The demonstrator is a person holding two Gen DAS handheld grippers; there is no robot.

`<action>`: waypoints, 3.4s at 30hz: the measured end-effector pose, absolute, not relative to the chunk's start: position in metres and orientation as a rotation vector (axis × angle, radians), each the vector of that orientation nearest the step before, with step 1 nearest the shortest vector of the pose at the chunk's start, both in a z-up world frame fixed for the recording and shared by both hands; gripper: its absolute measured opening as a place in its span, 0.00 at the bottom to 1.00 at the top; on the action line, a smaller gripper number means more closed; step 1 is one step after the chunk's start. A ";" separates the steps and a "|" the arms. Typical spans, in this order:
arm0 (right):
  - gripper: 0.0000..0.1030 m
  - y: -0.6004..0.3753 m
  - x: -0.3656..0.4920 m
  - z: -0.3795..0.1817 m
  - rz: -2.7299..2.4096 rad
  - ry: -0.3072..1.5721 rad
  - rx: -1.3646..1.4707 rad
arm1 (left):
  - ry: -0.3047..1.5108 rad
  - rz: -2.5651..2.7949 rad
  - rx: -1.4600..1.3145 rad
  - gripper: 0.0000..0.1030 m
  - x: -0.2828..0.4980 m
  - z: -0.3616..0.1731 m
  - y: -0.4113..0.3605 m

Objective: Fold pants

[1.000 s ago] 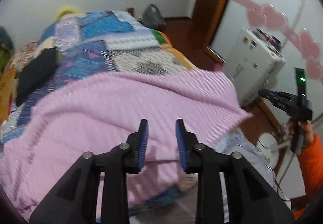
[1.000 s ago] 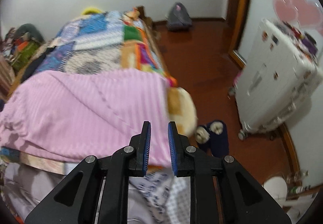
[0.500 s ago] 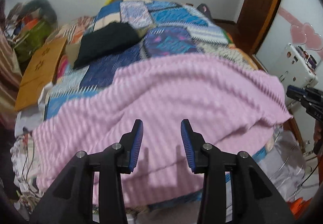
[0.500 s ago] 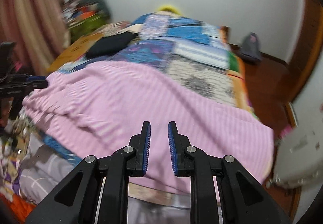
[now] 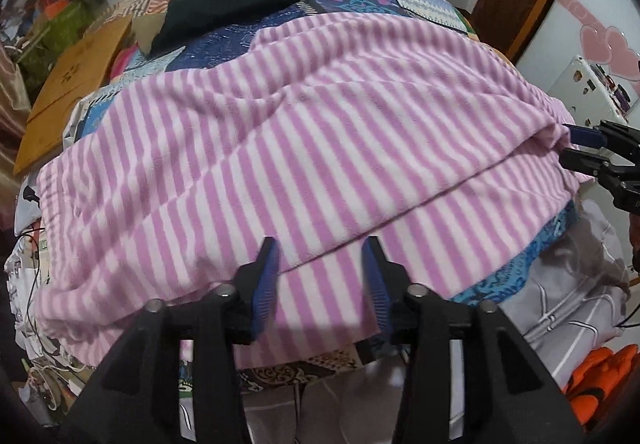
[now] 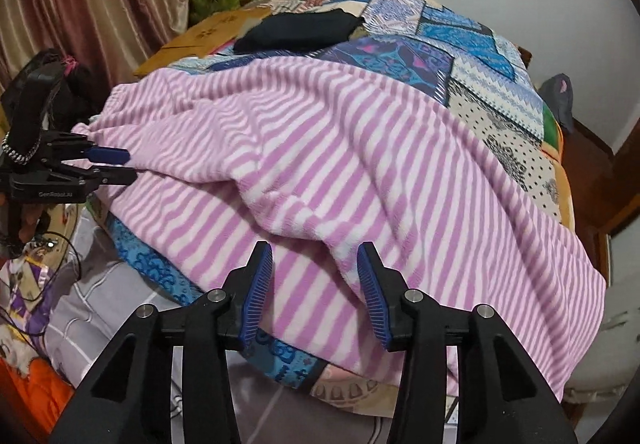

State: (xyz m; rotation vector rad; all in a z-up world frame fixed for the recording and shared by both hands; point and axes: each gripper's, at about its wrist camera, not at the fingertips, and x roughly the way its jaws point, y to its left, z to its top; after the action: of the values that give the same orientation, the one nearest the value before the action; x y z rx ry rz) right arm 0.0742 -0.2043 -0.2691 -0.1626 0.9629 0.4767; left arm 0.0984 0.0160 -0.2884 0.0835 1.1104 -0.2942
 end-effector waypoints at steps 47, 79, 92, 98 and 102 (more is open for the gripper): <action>0.33 -0.196 0.080 -0.277 0.494 0.905 -0.211 | 1.018 -0.229 0.138 0.49 0.113 -0.280 0.000; 0.05 -0.202 0.069 -0.274 0.638 0.940 -0.093 | 1.035 -0.318 0.050 0.05 0.081 -0.271 -0.007; 0.14 -0.214 0.062 -0.282 0.620 1.005 -0.108 | 1.064 -0.297 0.039 0.20 0.064 -0.280 0.008; 0.27 -0.247 0.064 -0.278 0.525 1.016 -0.076 | 1.080 -0.231 -0.024 0.21 0.048 -0.273 0.048; 0.27 -0.267 0.065 -0.266 0.478 1.007 -0.052 | 1.054 -0.181 -0.073 0.21 0.038 -0.258 0.077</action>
State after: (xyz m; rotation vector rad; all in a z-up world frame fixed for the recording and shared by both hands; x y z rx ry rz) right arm 0.0653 -0.2670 -0.2661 -0.0523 1.0074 0.4779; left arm 0.0378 0.0775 -0.2584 -0.0728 1.0540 -0.1810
